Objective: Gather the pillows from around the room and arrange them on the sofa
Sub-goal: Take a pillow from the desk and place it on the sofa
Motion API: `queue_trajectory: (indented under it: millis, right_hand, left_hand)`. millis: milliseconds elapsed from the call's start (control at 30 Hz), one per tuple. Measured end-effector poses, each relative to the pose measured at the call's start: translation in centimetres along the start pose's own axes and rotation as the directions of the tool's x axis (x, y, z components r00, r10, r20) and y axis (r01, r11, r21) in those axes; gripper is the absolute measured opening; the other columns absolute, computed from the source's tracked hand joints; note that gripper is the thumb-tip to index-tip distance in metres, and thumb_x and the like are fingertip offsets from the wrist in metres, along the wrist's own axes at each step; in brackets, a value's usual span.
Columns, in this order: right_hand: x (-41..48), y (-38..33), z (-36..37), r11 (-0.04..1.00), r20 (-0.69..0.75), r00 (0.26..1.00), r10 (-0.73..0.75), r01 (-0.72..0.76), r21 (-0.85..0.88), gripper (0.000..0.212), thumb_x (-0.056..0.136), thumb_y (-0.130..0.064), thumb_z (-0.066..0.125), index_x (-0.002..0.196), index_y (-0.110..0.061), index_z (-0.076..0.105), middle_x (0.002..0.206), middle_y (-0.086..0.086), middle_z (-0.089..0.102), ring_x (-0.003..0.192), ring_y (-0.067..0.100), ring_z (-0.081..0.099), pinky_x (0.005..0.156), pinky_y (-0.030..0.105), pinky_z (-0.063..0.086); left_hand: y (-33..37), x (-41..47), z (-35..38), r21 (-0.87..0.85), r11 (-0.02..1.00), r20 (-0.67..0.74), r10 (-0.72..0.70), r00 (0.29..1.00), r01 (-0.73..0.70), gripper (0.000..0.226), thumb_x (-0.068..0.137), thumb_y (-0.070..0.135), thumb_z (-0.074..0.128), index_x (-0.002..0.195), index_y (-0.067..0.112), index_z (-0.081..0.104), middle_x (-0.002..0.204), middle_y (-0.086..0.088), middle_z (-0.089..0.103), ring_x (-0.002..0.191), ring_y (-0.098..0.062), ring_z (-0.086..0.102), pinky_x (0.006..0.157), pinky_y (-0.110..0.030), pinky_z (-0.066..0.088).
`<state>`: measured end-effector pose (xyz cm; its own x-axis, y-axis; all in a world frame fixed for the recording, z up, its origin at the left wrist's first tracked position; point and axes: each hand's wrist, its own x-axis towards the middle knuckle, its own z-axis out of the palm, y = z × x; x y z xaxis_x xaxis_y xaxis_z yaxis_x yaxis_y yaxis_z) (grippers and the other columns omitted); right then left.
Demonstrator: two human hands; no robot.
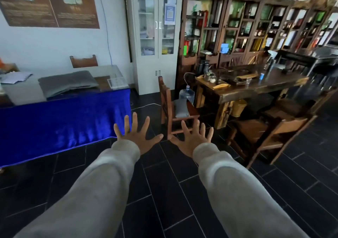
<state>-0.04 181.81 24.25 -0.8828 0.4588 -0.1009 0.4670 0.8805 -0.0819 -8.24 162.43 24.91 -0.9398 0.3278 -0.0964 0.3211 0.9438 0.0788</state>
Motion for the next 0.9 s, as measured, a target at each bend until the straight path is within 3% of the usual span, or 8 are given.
queue_trajectory:
  millis: [467,733,900]
  right_hand:
    - [25.7,-15.8,-3.7,0.984,0.055,0.983,-0.176,0.178,-0.023,0.099,0.078,-0.095,0.006,0.162,-0.044,-0.009,0.171,0.016,-0.017,0.157,0.039,-0.015,0.117,0.063,-0.018]
    - [42.8,-22.6,-2.9,0.965,0.087,0.965,-0.249,0.255,-0.056,0.104,0.074,-0.098,0.005,0.161,-0.044,-0.012,0.171,0.017,-0.017,0.156,0.039,-0.016,0.118,0.065,-0.018]
    - [55.0,-27.6,-3.1,0.948,0.099,0.946,-0.31,0.315,-0.04,0.107,0.072,-0.099,0.004,0.161,-0.042,-0.013,0.171,0.017,-0.016,0.156,0.041,-0.014,0.117,0.066,-0.017]
  left_hand:
    - [-11.9,24.2,-5.1,-0.057,0.988,0.059,-0.142,0.988,0.145,0.101,0.075,0.098,0.01,0.158,0.047,-0.019,0.166,0.001,-0.035,0.153,-0.032,-0.031,0.118,-0.068,-0.016]
    - [-19.0,38.6,-4.0,-0.08,0.951,0.086,-0.292,0.953,0.299,0.117,0.052,0.105,-0.006,0.155,0.052,-0.021,0.164,0.005,-0.039,0.151,-0.029,-0.035,0.115,-0.067,-0.021]
    - [-22.7,48.3,-5.3,-0.089,0.914,0.129,-0.383,0.915,0.395,0.109,0.063,0.104,0.004,0.156,0.051,-0.019,0.164,0.007,-0.039,0.151,-0.028,-0.035,0.116,-0.067,-0.02]
